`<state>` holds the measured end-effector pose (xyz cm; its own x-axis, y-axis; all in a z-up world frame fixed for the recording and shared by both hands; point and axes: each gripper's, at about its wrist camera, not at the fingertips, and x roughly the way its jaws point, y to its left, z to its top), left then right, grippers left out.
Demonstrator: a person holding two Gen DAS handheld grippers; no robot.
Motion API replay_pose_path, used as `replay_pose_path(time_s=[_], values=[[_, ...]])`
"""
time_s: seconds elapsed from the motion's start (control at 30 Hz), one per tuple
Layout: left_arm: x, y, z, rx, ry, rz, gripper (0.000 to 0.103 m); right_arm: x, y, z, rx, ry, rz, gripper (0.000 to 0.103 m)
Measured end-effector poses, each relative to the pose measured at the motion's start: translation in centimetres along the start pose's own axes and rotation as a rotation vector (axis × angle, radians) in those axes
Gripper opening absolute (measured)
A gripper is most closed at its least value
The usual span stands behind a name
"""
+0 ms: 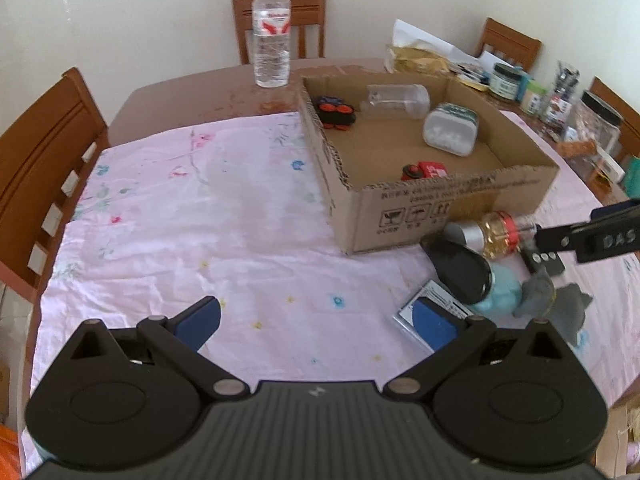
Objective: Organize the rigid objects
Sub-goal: 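Move the right tool toward the gray toy cat while the left tool approaches the white card pack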
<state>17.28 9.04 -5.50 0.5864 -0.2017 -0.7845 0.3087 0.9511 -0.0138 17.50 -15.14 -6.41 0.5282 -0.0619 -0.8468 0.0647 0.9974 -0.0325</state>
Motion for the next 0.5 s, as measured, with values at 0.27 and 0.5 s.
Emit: replay_pose_path(time_s=[0.27,0.5], values=[[-0.3,-0.6,-0.1,0.072,0.001,-0.051,0.102,1.5,0.6,-2.2,0.066,0.040,-0.083,0.103],[-0.2,-1.2,0.0,0.116,0.000,-0.091,0.102,0.6,0.9,-3.2,0.080,0.045,-0.090,0.103]])
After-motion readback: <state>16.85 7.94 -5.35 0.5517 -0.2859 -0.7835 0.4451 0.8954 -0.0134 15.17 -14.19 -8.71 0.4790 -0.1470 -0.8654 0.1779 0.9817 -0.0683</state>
